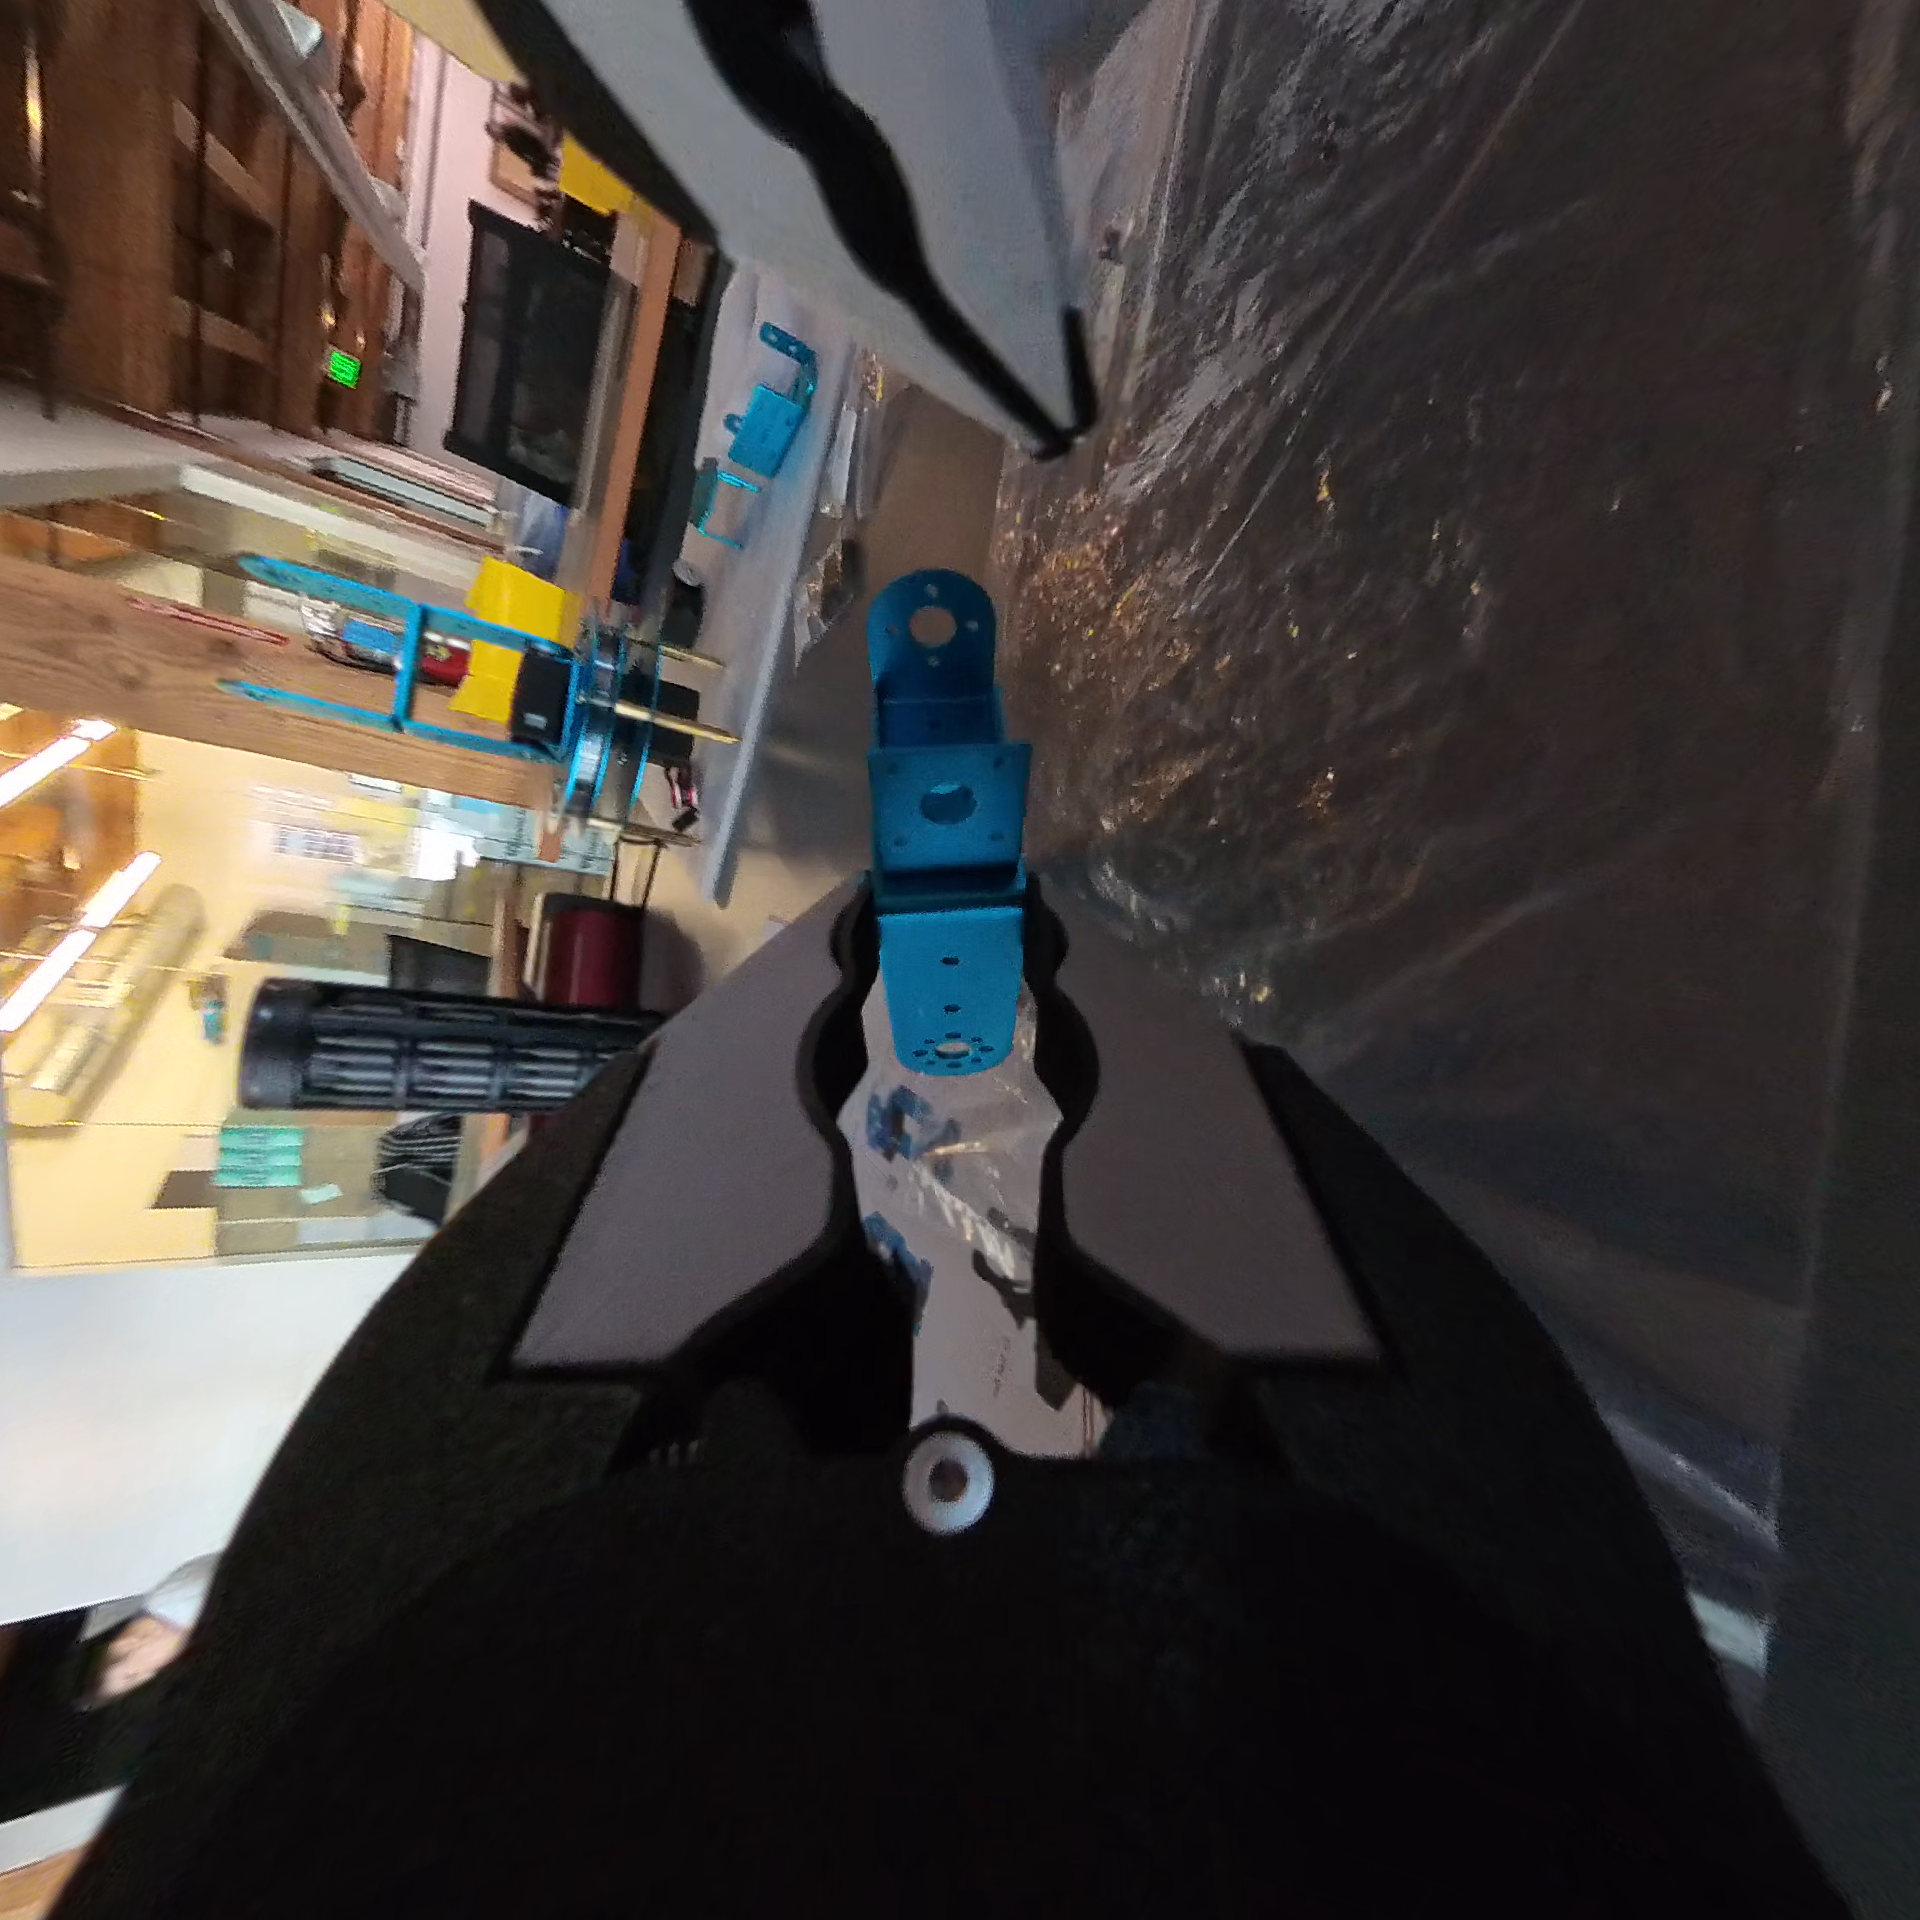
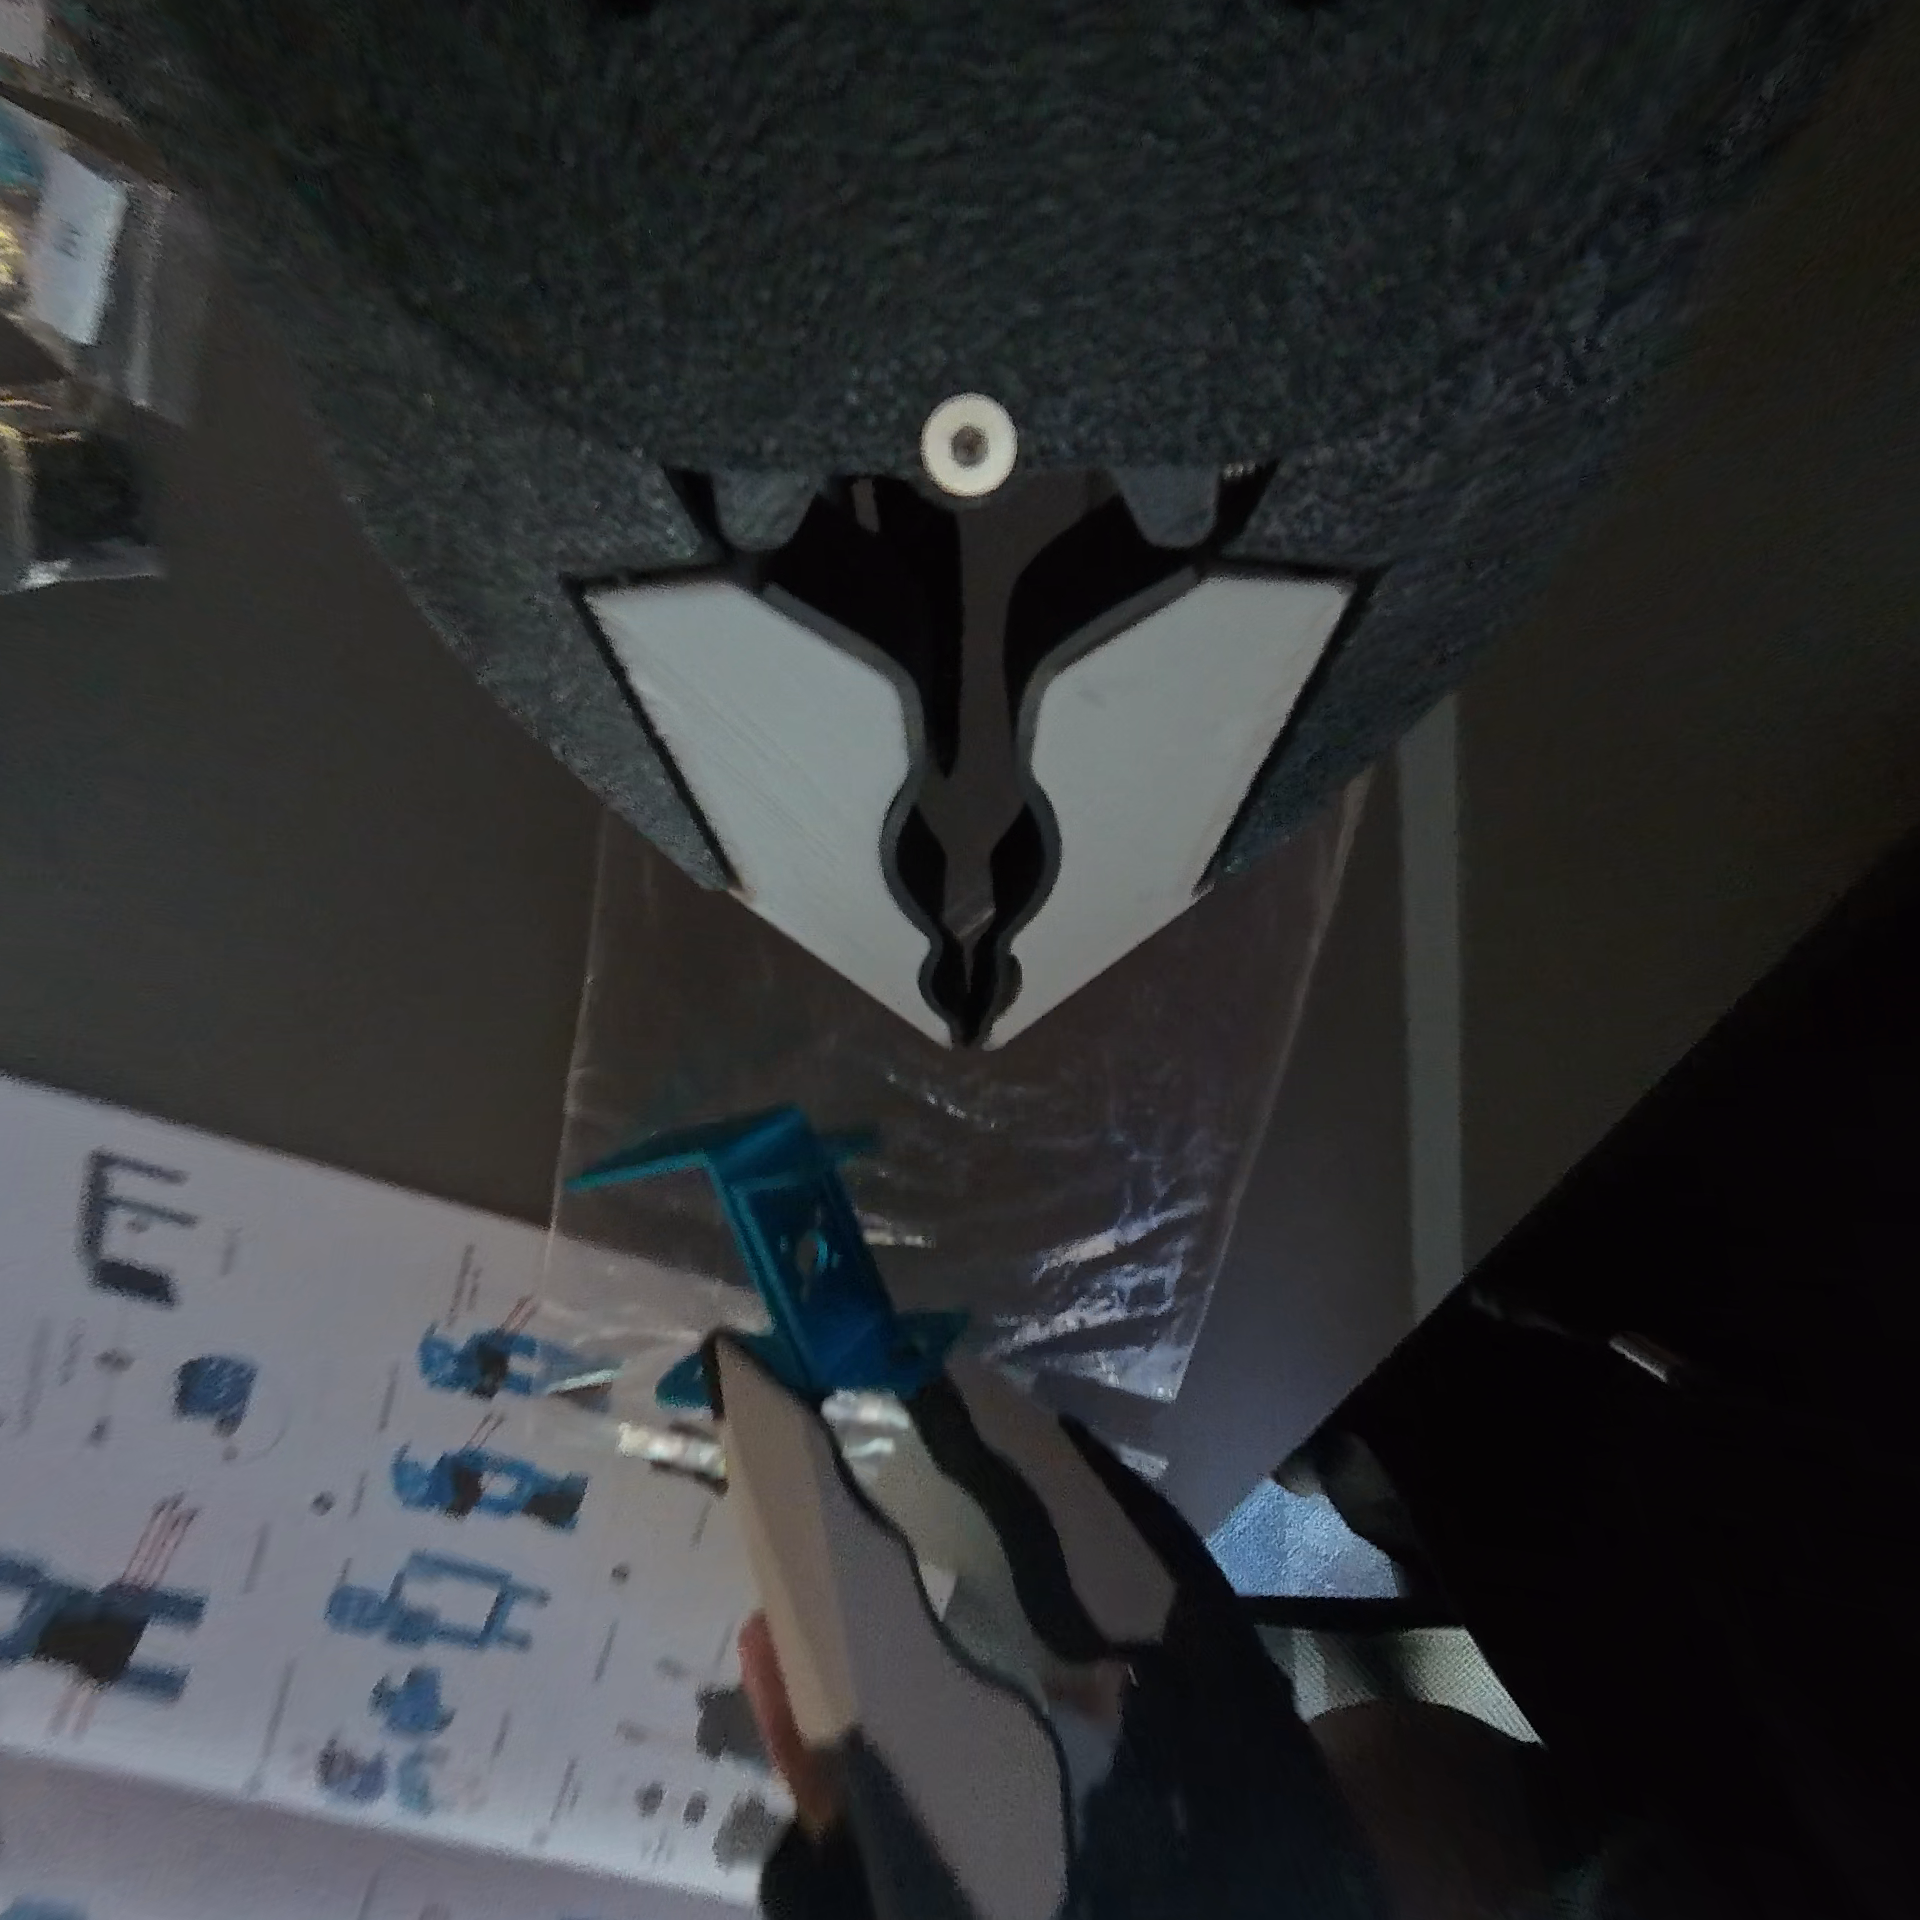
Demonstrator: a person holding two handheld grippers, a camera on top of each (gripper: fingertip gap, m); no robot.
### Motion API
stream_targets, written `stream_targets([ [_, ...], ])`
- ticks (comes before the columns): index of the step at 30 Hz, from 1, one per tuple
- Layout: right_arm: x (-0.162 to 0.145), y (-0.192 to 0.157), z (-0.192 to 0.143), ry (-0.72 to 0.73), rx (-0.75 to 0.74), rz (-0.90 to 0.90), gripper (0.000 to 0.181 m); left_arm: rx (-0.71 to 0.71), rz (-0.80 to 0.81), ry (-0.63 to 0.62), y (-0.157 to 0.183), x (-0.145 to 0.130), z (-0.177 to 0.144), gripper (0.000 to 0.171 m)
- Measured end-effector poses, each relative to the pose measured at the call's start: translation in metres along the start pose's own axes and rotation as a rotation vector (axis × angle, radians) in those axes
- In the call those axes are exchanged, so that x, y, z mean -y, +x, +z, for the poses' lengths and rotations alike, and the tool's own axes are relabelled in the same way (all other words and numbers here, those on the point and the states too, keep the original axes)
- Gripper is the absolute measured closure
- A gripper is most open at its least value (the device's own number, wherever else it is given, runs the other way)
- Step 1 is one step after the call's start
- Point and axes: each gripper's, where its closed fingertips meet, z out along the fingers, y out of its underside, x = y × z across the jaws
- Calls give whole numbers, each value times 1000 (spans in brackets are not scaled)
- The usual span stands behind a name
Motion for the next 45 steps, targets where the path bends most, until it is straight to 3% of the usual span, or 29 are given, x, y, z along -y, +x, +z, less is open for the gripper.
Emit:
stream_targets([
  [7, 31, 2, -12, 0, -181, -160, 181, 10, 66, 18, 5, 16, 8, 145],
  [19, 18, 4, -4, -104, -222, -201, 181, -8, 74, 53, 9, 37, 7, 145],
  [36, 11, 8, 1, -192, -291, -274, 181, -48, 16, 41, 11, 36, 4, 146],
  [45, 18, 17, -5, -194, -423, -378, 181, -64, -43, 61, 8, 38, 2, 146],
])
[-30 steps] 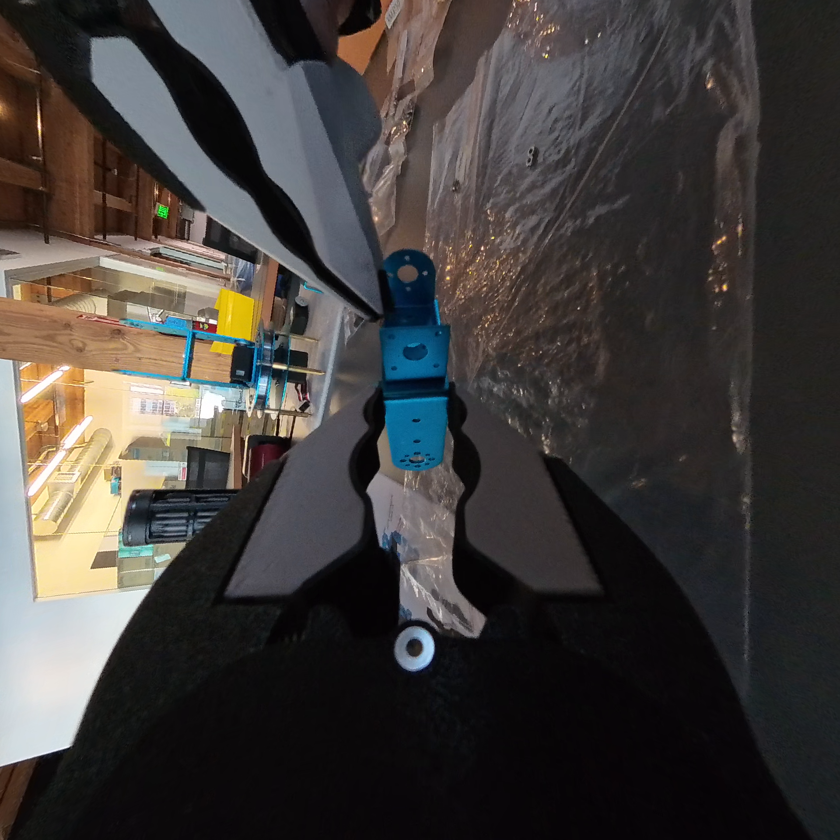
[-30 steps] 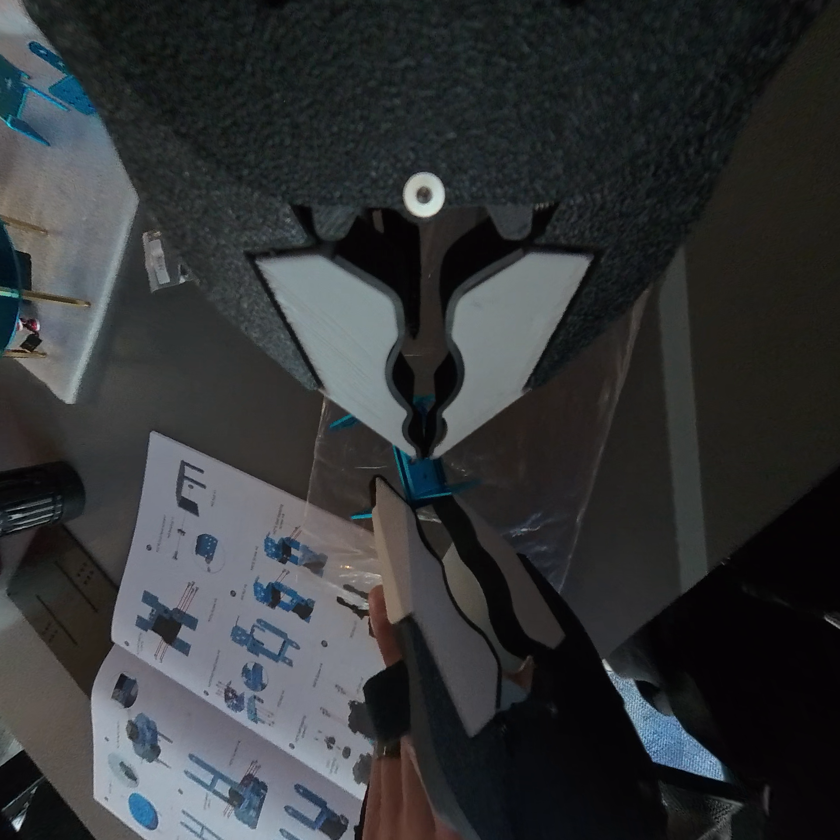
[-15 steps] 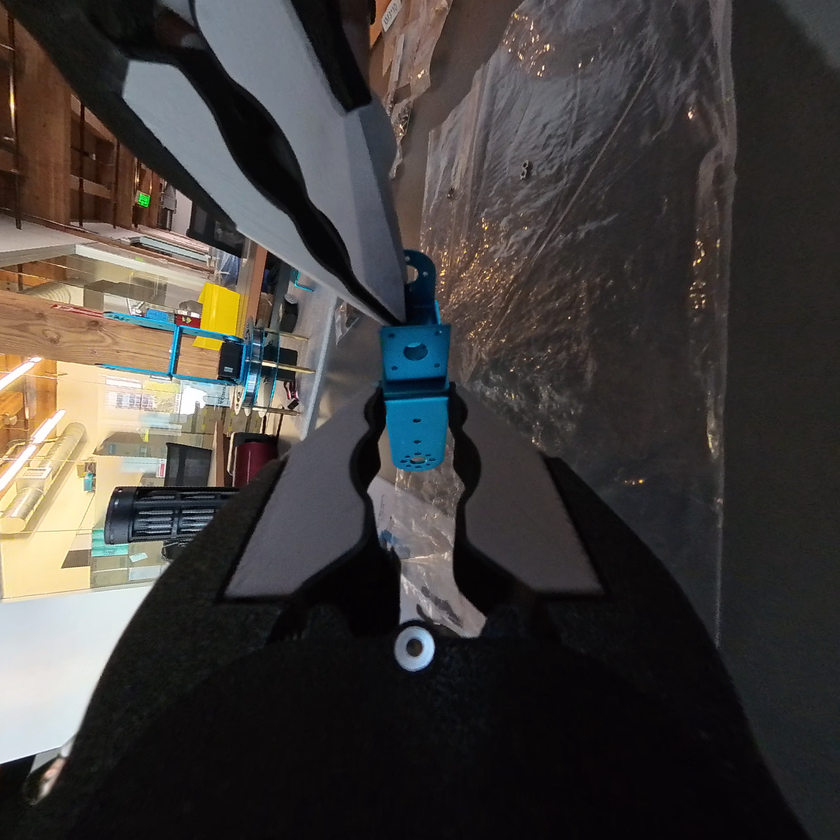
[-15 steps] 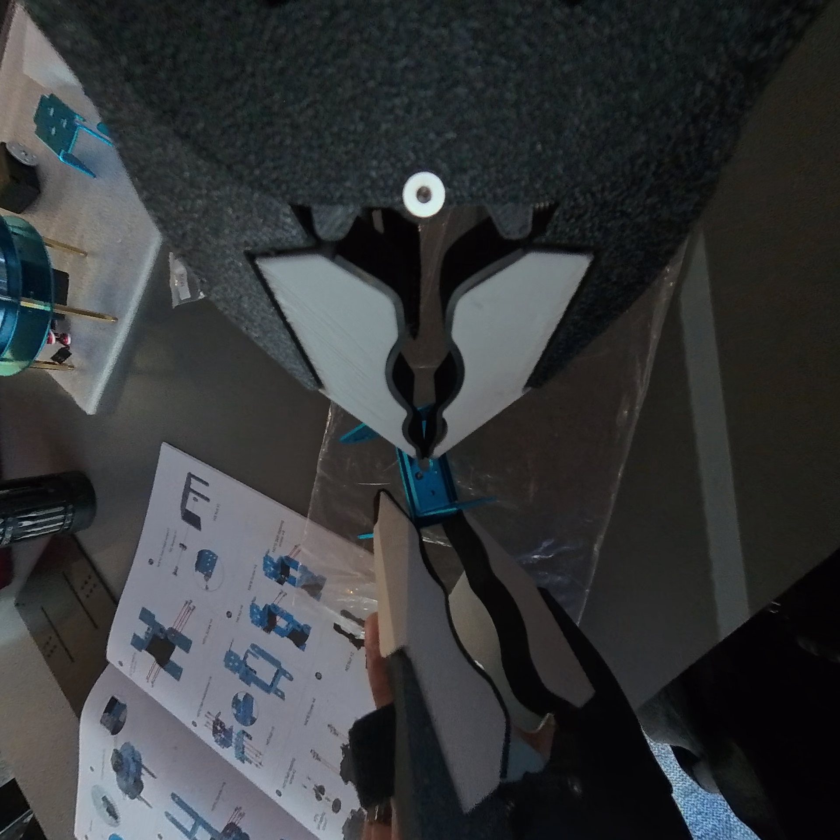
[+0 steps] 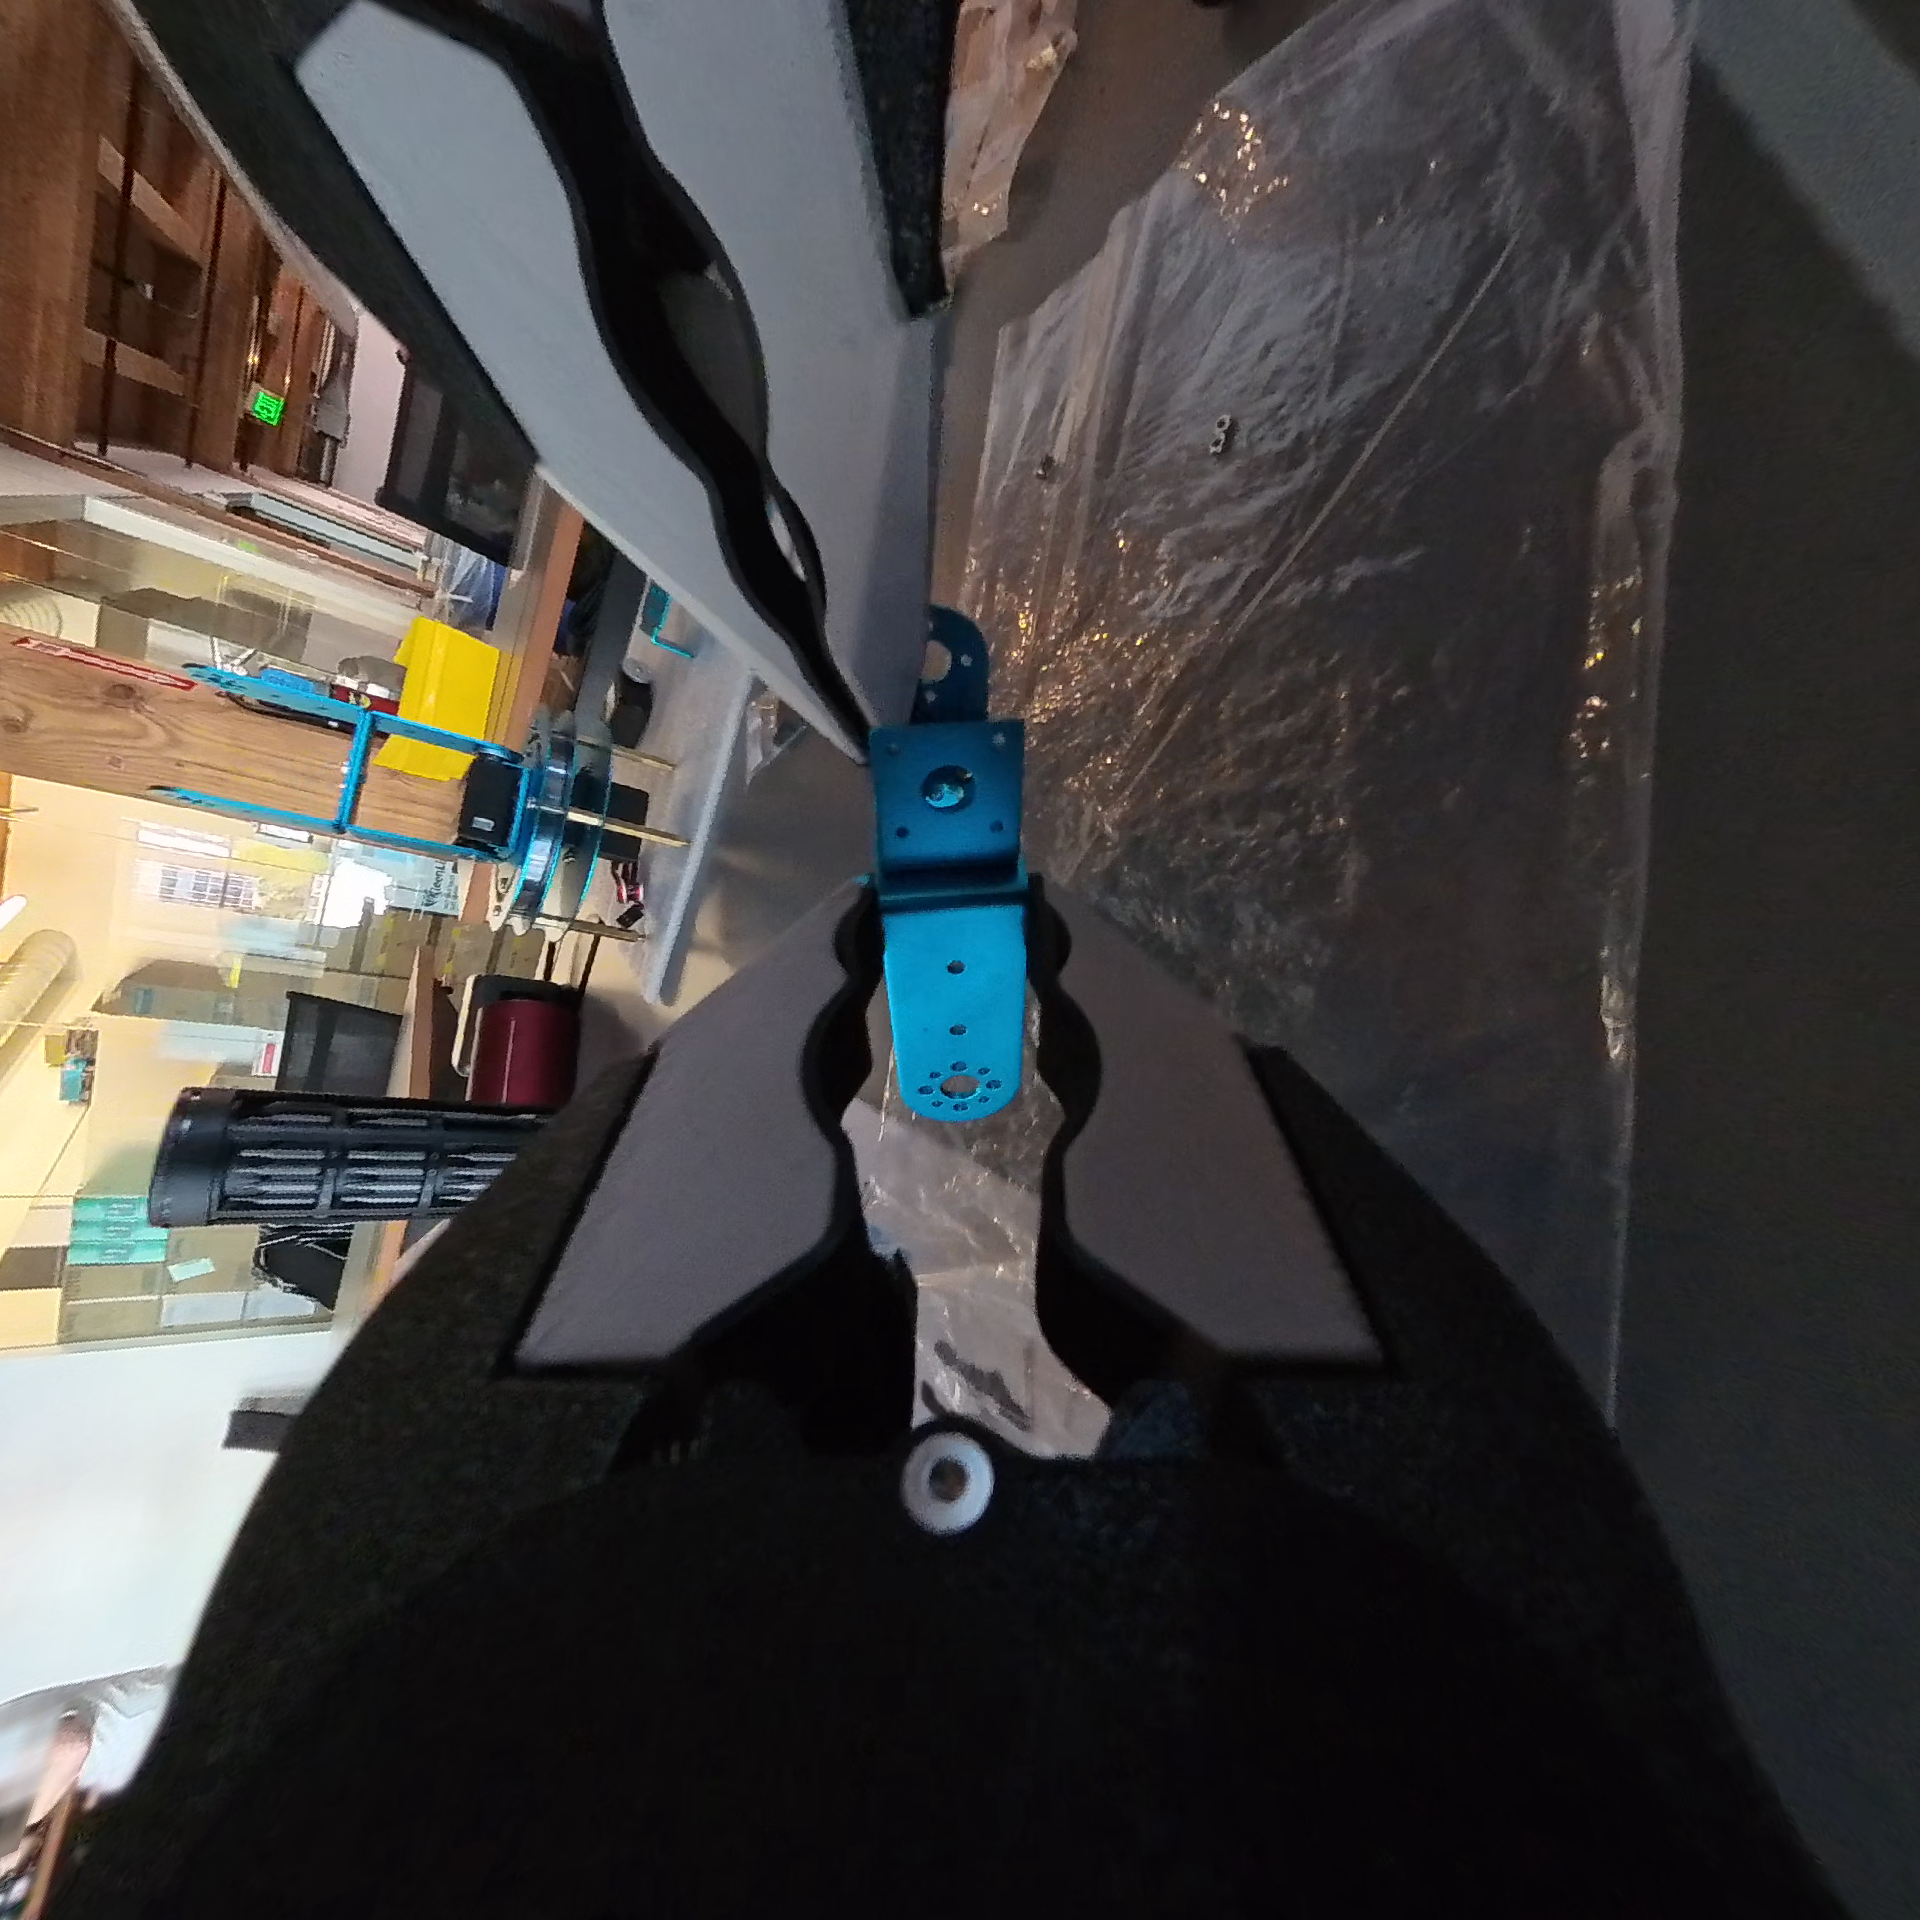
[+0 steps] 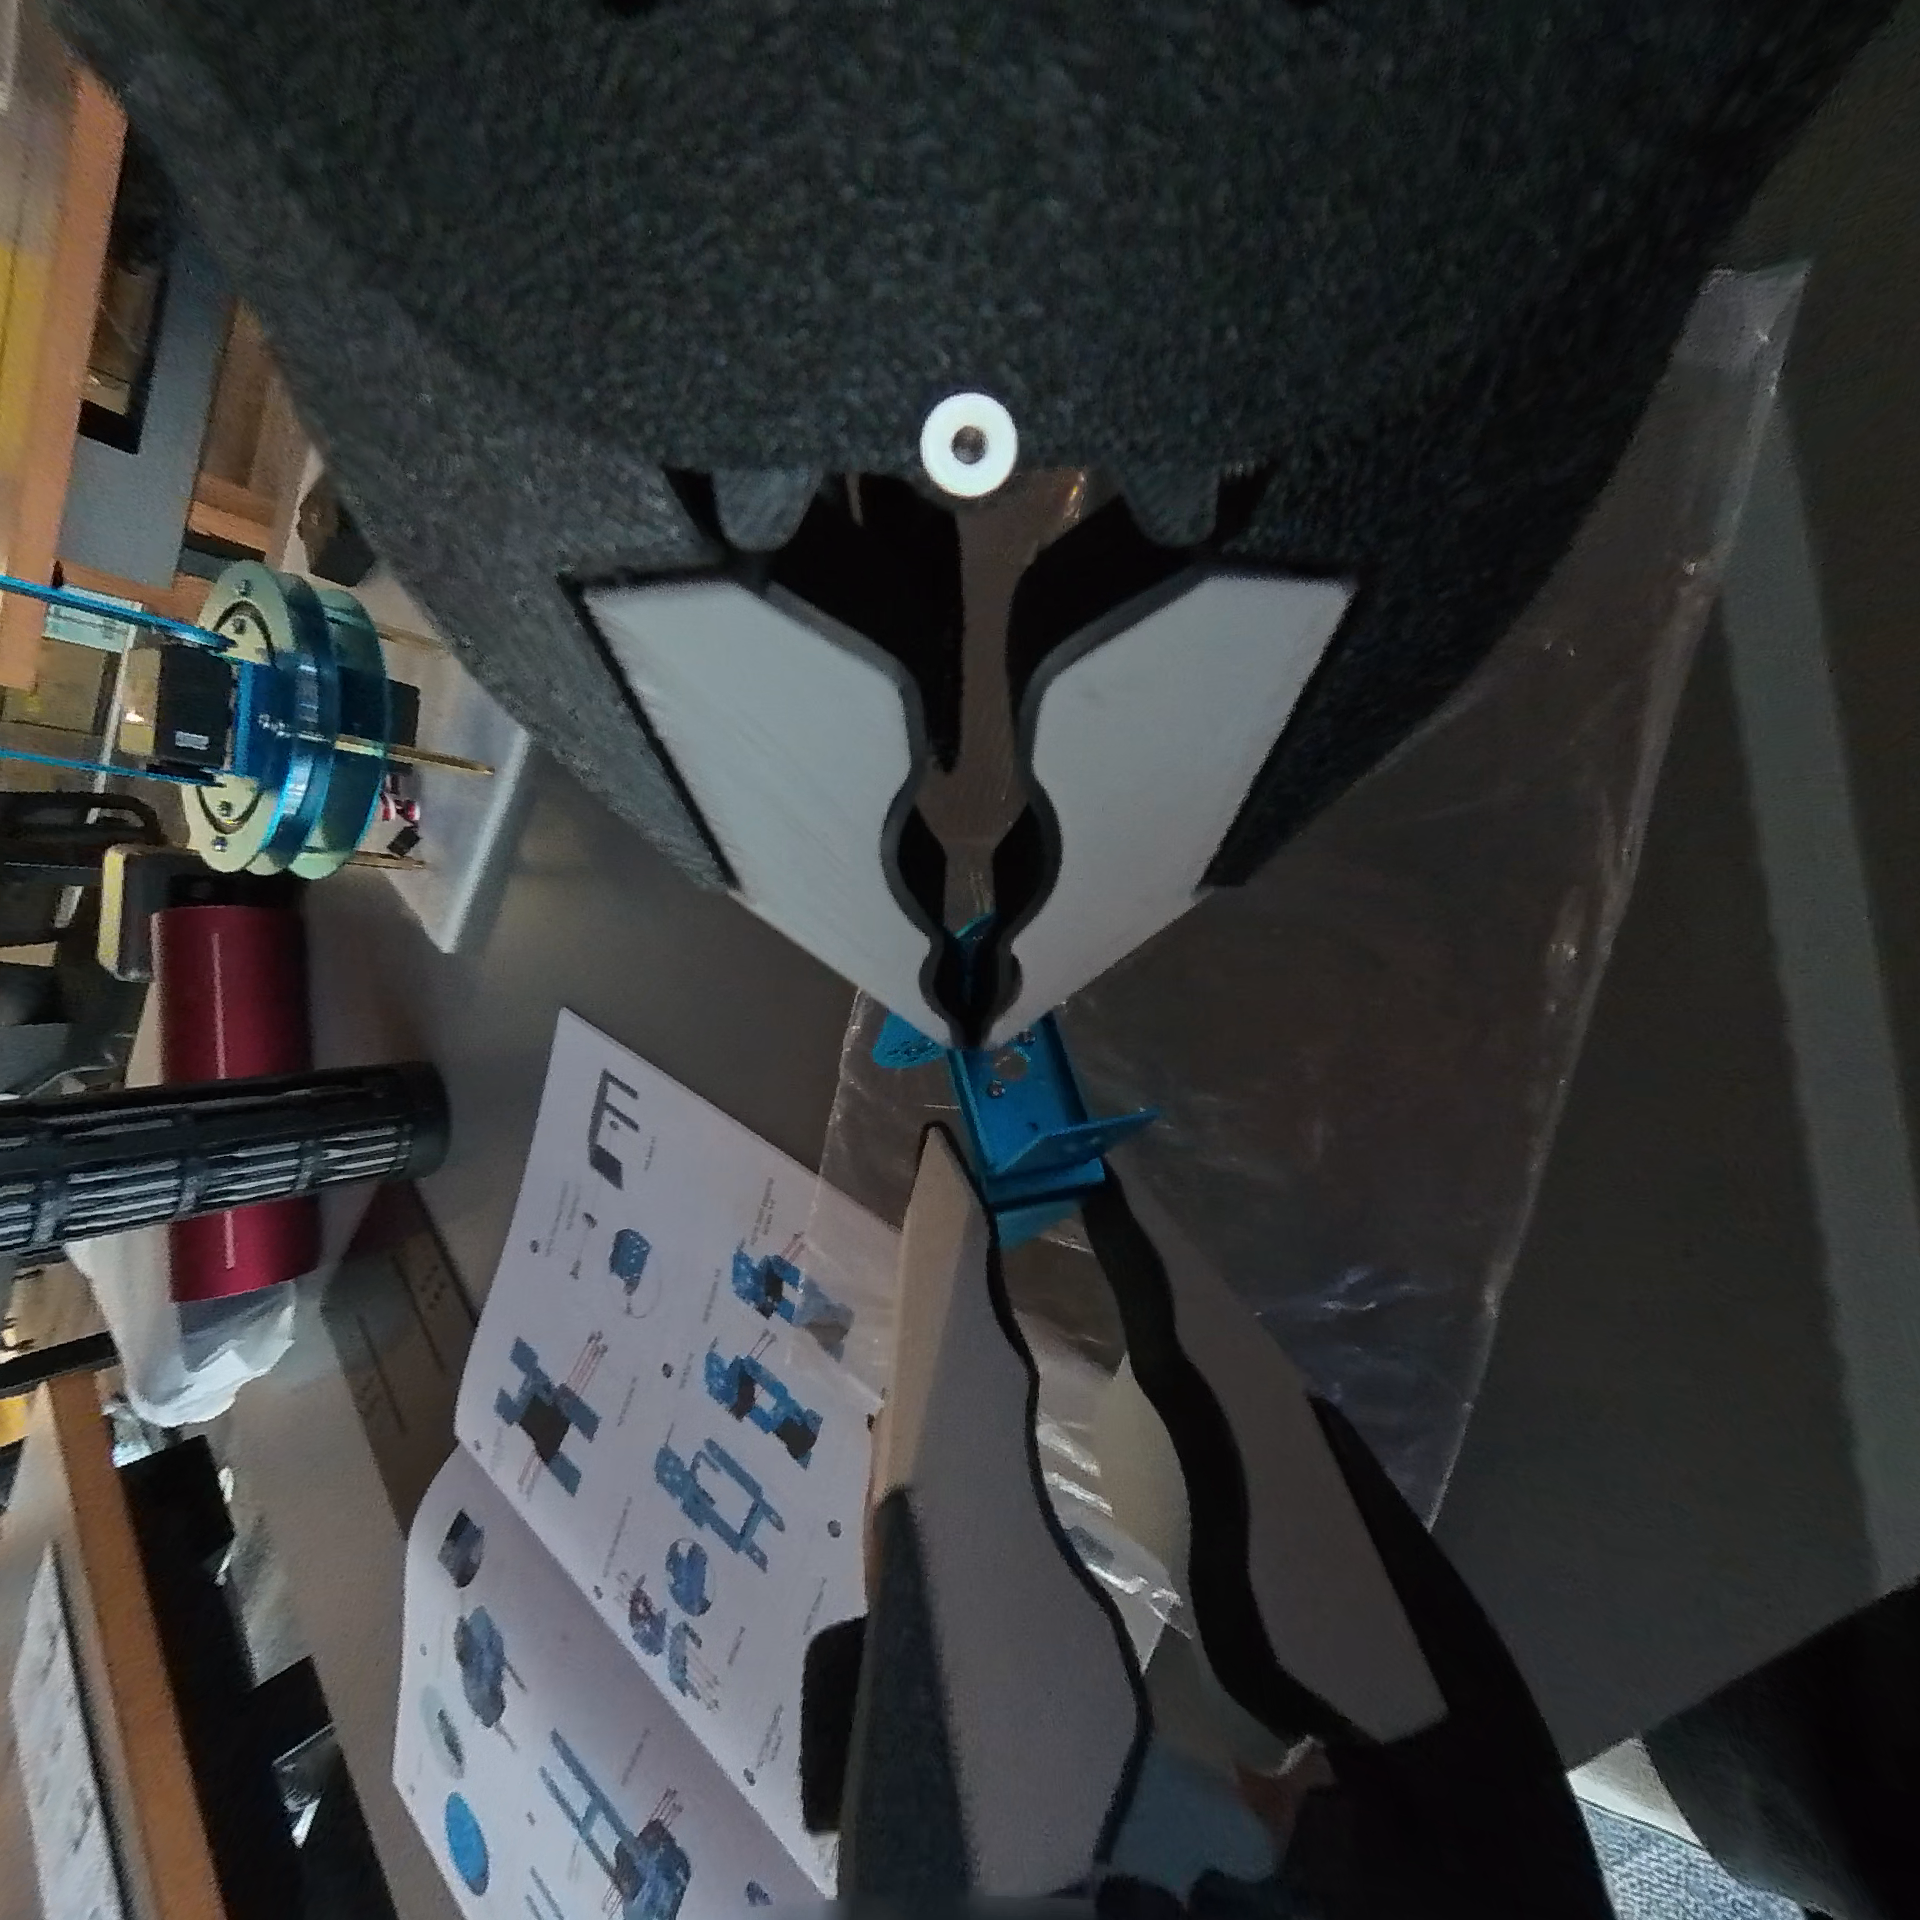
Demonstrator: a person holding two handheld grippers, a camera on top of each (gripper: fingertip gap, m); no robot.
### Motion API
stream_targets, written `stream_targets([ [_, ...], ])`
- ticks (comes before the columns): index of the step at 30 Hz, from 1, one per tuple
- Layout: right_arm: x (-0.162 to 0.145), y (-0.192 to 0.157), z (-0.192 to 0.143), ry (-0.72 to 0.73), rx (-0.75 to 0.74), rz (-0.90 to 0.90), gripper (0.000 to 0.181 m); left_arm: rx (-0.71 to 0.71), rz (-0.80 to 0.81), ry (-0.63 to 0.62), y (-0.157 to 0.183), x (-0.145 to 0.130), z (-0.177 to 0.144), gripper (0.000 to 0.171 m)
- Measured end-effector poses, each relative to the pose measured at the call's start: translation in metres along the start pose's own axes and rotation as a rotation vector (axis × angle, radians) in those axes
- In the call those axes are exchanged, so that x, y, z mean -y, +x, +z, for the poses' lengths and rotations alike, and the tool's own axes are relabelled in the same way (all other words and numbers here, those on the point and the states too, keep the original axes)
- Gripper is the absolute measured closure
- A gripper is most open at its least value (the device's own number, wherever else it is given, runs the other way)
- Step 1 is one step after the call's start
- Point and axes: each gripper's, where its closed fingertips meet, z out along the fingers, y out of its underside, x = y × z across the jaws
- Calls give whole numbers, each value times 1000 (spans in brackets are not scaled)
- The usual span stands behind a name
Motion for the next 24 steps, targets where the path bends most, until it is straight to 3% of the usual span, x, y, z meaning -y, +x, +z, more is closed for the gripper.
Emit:
stream_targets([
  [9, 3, 3, -5, 24, -5, 14, 181, -29, -83, 48, 0, 6, 1, 146],
  [17, 22, 41, -47, 221, -93, 161, 180, -105, -275, 182, -6, 19, -9, 146],
  [19, 26, 43, -60, 292, -40, 229, 172, -157, -383, 263, -11, 27, -17, 146],
  [22, 27, 25, -70, 343, 162, 297, 152, -214, -513, 338, -20, 32, -26, 146],
  [24, 26, 21, -69, 340, 173, 268, 147, -240, -593, 374, -27, 32, -30, 146],
])
